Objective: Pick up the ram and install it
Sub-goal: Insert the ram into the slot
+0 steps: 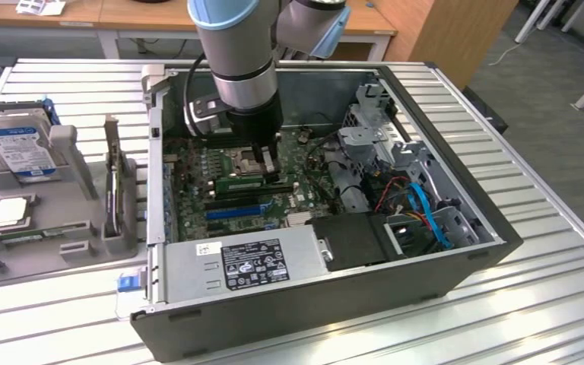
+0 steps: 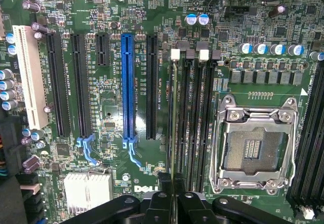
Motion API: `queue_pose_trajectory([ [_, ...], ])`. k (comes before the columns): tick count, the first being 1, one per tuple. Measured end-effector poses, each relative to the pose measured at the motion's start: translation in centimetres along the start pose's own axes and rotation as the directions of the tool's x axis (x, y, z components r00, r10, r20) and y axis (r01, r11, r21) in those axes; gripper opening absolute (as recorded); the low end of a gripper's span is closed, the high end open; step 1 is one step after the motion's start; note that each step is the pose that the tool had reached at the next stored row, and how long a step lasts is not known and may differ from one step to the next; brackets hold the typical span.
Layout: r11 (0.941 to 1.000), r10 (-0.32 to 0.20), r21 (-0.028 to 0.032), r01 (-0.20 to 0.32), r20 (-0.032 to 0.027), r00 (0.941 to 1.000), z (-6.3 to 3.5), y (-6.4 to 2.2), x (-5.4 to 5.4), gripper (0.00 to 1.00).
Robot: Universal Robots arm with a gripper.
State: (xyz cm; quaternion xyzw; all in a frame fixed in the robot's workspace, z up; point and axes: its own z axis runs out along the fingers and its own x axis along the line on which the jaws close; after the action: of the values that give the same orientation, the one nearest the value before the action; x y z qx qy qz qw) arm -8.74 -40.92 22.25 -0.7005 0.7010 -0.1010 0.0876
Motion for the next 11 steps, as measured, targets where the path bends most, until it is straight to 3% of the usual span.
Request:
queue_pose_trajectory([
  [11,1.0000,0.010,-0.0001,-0.010,-0.0026,0.9999,0.00,0.00,0.00,0.12],
])
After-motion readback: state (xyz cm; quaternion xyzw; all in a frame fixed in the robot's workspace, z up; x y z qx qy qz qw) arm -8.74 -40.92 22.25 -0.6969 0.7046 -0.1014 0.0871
